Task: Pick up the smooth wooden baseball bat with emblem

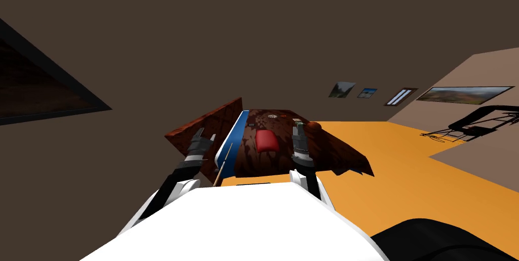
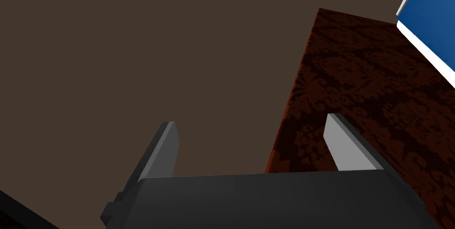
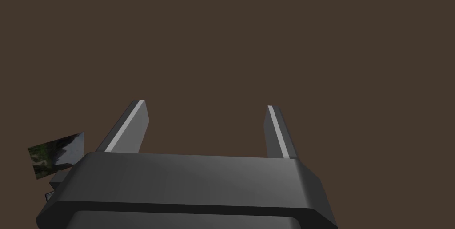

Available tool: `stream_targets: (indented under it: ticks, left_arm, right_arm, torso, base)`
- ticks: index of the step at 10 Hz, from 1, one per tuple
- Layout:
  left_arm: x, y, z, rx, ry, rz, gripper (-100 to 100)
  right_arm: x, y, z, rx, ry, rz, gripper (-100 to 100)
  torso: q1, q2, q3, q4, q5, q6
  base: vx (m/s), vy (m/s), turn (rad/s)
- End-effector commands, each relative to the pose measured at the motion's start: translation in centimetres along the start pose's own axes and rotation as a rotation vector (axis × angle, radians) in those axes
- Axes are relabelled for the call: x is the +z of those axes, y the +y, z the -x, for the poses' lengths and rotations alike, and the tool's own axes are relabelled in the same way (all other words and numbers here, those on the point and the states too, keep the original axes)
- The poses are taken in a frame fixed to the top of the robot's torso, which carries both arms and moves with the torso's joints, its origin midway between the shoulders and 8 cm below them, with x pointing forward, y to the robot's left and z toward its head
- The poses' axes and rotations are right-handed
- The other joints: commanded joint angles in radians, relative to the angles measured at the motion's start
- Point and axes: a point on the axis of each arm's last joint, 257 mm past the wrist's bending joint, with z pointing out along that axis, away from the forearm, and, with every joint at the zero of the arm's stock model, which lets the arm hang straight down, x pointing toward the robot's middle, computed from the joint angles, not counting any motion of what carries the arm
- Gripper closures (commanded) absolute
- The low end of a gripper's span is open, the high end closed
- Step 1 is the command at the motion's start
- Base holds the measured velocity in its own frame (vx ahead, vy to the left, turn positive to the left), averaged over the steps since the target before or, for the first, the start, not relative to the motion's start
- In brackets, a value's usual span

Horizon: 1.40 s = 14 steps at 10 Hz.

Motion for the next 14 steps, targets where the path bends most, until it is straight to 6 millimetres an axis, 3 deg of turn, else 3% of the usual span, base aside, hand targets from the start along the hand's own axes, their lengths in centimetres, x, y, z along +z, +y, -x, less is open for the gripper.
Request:
stream_targets:
  ticks: [1, 5, 6, 10, 11, 13, 14]
  left_arm:
    - [0.1, 1.0, 0.5, -0.016, -0.016, 0.034, -100]
    - [-2.5, 8.0, 5.1, -0.127, -0.144, 0.235, -100]
    - [-2.5, 8.0, 5.2, -0.127, -0.144, 0.237, -100]
    - [-7.3, 15.2, 9.8, -0.263, -0.310, 0.437, -100]
    - [-7.4, 15.4, 9.8, -0.263, -0.313, 0.446, -100]
    - [-10.5, 18.8, 11.8, -0.337, -0.406, 0.540, -100]
    - [-10.7, 18.9, 11.8, -0.337, -0.408, 0.547, -100]
  right_arm:
    - [0.0, 0.0, 0.0, 0.000, 0.000, 0.000, 0]
    - [0.0, 0.0, 0.0, 0.000, 0.000, 0.000, 0]
    - [0.0, 0.0, 0.0, 0.000, 0.000, 0.000, 0]
    - [0.0, 0.0, 0.0, 0.000, 0.000, 0.000, 0]
    - [0.0, 0.0, 0.0, 0.000, 0.000, 0.000, 0]
    - [0.0, 0.0, 0.0, 0.000, 0.000, 0.000, 0]
    - [0.0, 0.0, 0.0, 0.000, 0.000, 0.000, 0]
  torso:
    - [0.000, 0.000, 0.000, 0.000, 0.000, 0.000]
    - [-0.001, 0.000, 0.000, 0.000, 0.000, 0.000]
    - [-0.001, -0.001, -0.001, 0.000, 0.000, 0.000]
    - [-0.001, 0.000, 0.000, 0.000, 0.000, 0.000]
    - [-0.001, -0.001, -0.001, 0.000, 0.000, 0.000]
    - [-0.001, 0.002, 0.001, 0.000, 0.000, 0.000]
    - [-0.001, 0.001, 0.000, 0.000, 0.000, 0.000]
  base:
    - [0.090, -0.010, 0.009]
    - [0.108, -0.012, 0.035]
    - [0.087, -0.008, 0.017]
    - [0.110, -0.002, 0.038]
    - [0.097, -0.007, 0.016]
    - [0.098, -0.010, 0.033]
    - [0.092, -0.004, 0.019]
